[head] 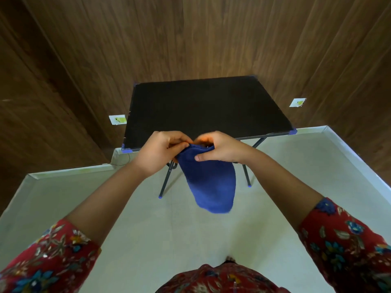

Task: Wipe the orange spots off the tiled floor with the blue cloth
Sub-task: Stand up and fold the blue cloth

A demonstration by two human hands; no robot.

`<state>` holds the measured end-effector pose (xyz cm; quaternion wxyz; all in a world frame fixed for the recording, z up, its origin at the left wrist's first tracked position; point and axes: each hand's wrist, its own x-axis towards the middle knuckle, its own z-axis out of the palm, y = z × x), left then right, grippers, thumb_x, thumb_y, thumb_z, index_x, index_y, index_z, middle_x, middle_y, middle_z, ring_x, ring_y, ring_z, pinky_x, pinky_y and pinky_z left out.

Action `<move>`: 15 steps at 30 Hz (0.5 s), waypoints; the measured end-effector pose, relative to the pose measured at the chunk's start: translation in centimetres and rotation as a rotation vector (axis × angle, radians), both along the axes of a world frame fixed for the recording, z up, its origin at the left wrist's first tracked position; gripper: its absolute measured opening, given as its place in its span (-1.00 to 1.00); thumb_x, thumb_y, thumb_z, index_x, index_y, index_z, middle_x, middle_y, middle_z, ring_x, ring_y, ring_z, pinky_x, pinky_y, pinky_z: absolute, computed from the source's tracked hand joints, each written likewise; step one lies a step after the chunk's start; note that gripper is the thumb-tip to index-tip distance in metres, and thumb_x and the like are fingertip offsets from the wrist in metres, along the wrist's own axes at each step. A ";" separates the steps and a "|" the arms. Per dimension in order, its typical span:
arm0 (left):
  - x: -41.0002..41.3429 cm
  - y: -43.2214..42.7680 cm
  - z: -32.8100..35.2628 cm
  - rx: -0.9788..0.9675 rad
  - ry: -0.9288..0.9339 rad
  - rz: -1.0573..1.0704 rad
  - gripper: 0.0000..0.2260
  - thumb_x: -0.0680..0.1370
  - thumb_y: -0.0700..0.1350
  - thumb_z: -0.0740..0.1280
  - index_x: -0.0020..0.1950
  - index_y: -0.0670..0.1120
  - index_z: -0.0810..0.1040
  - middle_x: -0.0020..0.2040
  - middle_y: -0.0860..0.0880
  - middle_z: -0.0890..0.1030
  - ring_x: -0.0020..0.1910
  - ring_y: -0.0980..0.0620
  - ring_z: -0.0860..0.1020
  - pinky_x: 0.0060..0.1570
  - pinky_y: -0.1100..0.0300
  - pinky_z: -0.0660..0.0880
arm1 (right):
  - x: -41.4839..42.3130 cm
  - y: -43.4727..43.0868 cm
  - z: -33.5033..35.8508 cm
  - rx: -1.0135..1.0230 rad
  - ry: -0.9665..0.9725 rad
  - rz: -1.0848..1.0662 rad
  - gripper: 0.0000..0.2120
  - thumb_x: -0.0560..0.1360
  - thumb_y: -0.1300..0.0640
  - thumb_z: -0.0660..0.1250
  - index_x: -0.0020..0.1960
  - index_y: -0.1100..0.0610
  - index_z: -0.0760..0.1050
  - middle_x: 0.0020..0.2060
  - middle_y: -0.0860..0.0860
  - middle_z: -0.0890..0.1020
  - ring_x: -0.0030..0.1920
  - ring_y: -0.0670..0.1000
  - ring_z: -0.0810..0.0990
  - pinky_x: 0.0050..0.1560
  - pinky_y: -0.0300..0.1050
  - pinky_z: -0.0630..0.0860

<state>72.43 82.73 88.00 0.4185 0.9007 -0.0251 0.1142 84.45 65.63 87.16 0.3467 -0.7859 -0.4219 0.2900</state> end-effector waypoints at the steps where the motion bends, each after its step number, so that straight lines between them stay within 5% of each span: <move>1: -0.2 -0.2 -0.3 -0.070 -0.013 0.036 -0.83 0.60 -0.29 0.26 0.07 -0.13 0.61 -0.10 -0.03 0.65 -0.17 0.13 0.63 -0.28 0.34 0.54 | -0.2 0.1 0.1 -0.011 0.001 -0.009 -0.89 0.47 0.10 0.46 -0.08 0.11 0.57 -0.27 0.00 0.58 -0.27 -0.03 0.52 -0.24 -0.18 0.41; 5: -0.5 1.8 -3.1 -0.366 0.039 0.166 -0.79 0.62 -0.03 0.25 0.25 0.02 0.50 0.07 0.03 0.63 -0.02 0.18 0.62 -0.20 0.32 0.56 | -0.2 -0.2 0.6 0.098 -0.024 -0.047 -0.78 0.48 0.05 0.44 -0.25 0.15 0.54 -0.41 0.03 0.46 -0.36 -0.07 0.42 -0.32 -0.23 0.30; 8: -0.5 2.8 -5.0 -0.491 0.278 0.117 -0.36 0.34 0.29 0.46 0.33 0.09 0.40 0.18 0.20 0.55 0.30 0.14 0.49 0.07 0.39 0.48 | -0.4 -0.1 1.6 0.179 -0.027 0.015 -0.84 0.50 0.09 0.42 -0.14 0.20 0.62 -0.33 0.14 0.57 -0.30 -0.06 0.50 -0.26 -0.21 0.38; 11: -0.8 2.2 -6.0 -0.492 0.445 -0.086 -0.33 0.18 0.17 0.55 0.25 0.13 0.44 0.13 0.27 0.62 0.19 0.27 0.53 0.14 0.35 0.47 | -0.7 -0.1 2.7 0.222 0.011 0.005 -0.89 0.51 0.13 0.40 -0.05 0.17 0.64 -0.20 0.16 0.64 -0.21 -0.06 0.58 -0.17 -0.21 0.46; 15: -0.6 1.3 -6.0 -0.724 0.578 -0.143 -0.27 0.01 0.15 0.61 0.13 0.05 0.51 -0.01 0.21 0.69 0.03 0.24 0.62 0.09 0.26 0.51 | 1.0 -0.4 4.4 0.350 0.283 -0.329 -0.94 0.53 0.10 0.37 -0.04 0.04 0.62 -0.20 -0.06 0.70 -0.13 -0.12 0.66 -0.06 -0.24 0.55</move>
